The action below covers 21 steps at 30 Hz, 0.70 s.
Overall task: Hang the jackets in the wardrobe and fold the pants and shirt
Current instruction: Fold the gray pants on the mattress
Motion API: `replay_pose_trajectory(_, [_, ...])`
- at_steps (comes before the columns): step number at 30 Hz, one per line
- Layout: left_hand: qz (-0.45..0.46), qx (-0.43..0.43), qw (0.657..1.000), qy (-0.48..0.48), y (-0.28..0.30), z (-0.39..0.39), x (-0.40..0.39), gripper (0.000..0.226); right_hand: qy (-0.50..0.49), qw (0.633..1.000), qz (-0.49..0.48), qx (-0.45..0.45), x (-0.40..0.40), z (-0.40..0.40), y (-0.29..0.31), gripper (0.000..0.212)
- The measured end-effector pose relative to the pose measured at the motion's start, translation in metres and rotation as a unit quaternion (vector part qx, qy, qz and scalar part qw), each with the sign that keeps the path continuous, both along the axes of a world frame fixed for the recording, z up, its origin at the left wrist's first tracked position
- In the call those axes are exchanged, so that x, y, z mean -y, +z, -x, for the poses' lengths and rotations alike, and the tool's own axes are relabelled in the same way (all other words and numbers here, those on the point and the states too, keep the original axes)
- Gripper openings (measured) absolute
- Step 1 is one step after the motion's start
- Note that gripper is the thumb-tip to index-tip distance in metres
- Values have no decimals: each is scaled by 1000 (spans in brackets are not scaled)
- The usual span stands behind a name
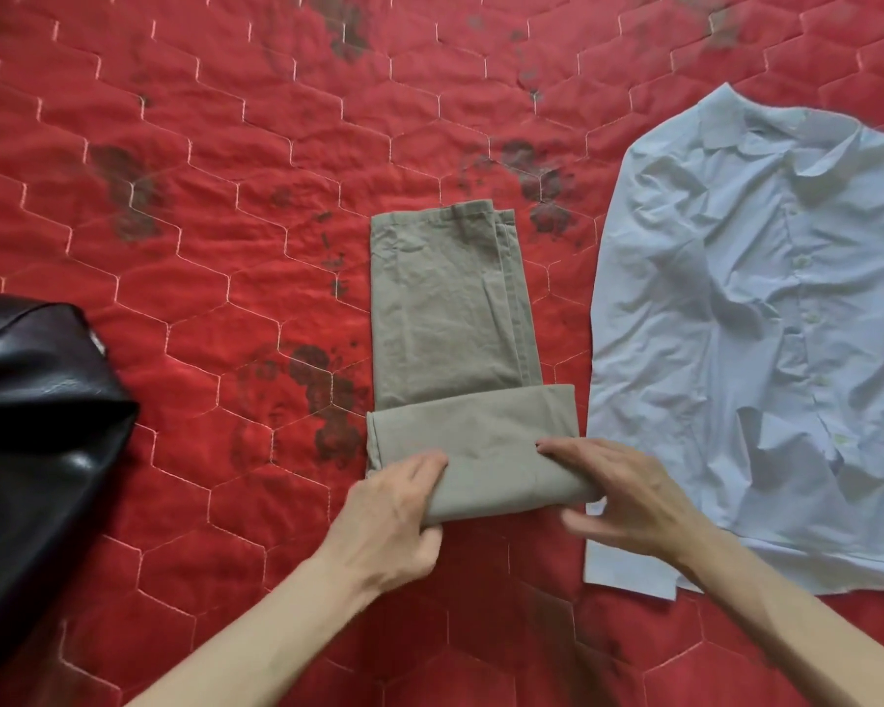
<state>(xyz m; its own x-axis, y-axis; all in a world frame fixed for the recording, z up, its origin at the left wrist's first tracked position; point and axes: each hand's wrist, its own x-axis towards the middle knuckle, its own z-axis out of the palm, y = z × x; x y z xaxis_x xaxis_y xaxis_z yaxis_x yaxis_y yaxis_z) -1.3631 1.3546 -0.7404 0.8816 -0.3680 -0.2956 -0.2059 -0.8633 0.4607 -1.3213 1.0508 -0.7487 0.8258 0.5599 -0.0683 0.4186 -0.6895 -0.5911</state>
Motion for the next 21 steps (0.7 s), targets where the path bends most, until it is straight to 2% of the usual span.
replay_pose_trajectory(2, [81, -59, 994, 53, 19, -16, -16, 66, -59, 997, -48, -16, 2, -3, 9, 49])
replay_pose_trajectory(5, [217, -133, 958, 135, 30, -36, -39, 57, -166, 972, -151, -70, 2, -2, 8, 49])
replay_pose_trajectory(9, [300, -93, 892, 325, 15, -57, -51, 45, -304, 912, -244, -130, -19, -20, -1, 25])
replay_pose_trajectory(11, [326, -61, 853, 403, 0, -67, -43, 34, -339, 892, -257, -152, -34, -32, -10, 21])
replay_pose_trajectory(13, [332, -54, 824, 456, -16, -78, -33, 35, -353, 882, -265, -168, -48, -42, -23, 17])
replay_pose_trajectory(16, [302, -101, 830, 458, -41, -90, -23, 64, -390, 869, -248, -175, -59, -55, -45, 21])
replay_pose_trajectory(19, [201, -113, 872, 431, -64, -101, -19, 80, -437, 864, -167, -188, -66, -69, -61, 35])
replay_pose_trajectory(21, [133, -100, 892, 420, -73, -107, -17, 83, -435, 882, -95, -156, -73, -74, -66, 43])
